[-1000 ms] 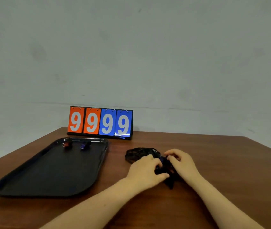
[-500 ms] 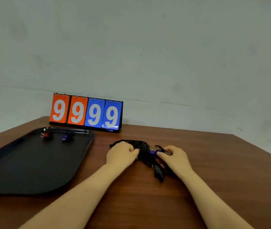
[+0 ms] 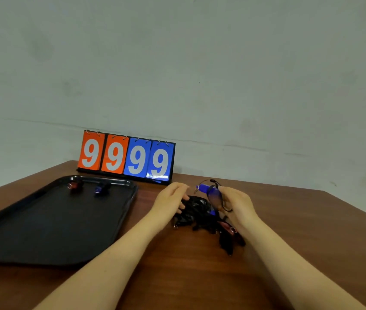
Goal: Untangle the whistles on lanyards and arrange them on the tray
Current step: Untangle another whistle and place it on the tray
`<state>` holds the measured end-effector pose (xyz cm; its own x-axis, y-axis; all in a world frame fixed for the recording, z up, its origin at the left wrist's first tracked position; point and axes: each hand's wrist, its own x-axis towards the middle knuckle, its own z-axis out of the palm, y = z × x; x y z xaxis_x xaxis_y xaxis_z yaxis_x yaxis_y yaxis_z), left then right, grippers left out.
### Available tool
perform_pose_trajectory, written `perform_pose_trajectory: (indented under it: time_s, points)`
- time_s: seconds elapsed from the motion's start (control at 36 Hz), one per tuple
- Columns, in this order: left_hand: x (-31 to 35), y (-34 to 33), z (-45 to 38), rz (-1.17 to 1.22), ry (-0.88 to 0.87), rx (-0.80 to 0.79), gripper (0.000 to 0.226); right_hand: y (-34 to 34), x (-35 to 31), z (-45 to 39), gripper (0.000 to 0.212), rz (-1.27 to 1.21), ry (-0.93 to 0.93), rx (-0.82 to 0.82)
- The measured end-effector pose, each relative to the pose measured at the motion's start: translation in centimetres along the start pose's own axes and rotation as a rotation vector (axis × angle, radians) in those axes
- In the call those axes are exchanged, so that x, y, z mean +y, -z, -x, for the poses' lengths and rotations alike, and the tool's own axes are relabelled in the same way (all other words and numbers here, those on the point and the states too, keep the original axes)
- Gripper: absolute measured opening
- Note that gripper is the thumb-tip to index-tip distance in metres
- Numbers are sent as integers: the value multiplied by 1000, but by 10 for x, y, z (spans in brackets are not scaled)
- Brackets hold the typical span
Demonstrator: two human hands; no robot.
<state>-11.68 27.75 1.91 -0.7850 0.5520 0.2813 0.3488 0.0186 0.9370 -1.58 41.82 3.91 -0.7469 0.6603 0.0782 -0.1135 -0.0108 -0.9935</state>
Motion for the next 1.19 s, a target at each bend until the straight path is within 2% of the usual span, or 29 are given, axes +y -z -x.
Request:
perform_pose_trajectory:
  time_s: [0.06, 0.11, 0.22, 0.36, 0.5, 0.58, 0.67, 0.72, 0.86, 0.92, 1.06, 1.11, 1.14, 1.19]
  points:
    - [3, -1, 1, 129, 108, -43, 28, -8, 1, -4, 14, 16, 18, -11]
    - [4, -4, 1, 230, 180, -66, 24, -13, 9, -6, 15, 63, 61, -46]
    - [-1, -5, -3, 292, 185, -41, 16, -19, 19, -3, 13, 161, 206, -95]
    - [-9, 0, -10, 395, 161, 19, 24, -22, 19, 1, 10, 308, 299, -180]
    - [-8, 4, -16, 359, 123, 167, 18, -20, 17, -2, 19, 228, 272, -67]
    - [-8, 12, -20, 205, 37, 296, 14, -18, 17, -9, 23, 223, 235, -37]
    - [-7, 17, -23, 46, -72, 354, 10, -12, 17, -12, 23, 226, 204, -65]
    - [-4, 17, -23, 90, -102, 353, 11, -10, 15, -13, 18, 230, 196, -58]
    - [11, 15, -17, 314, -25, 274, 25, -7, 11, -10, 40, 328, 275, 89]
    - [15, 15, -16, 351, 13, 254, 26, -8, 12, -9, 38, 431, 350, 36]
    - [21, 14, -12, 382, -10, 166, 21, -15, 22, -6, 27, 761, 593, -250]
    - [21, 15, -9, 358, -54, 155, 17, -18, 26, -4, 40, 960, 690, -317]
    - [21, 16, -9, 358, -64, 155, 16, -21, 28, -4, 43, 1000, 691, -349]
    - [18, 18, -9, 351, -54, 167, 14, -24, 29, 0, 29, 955, 644, -394]
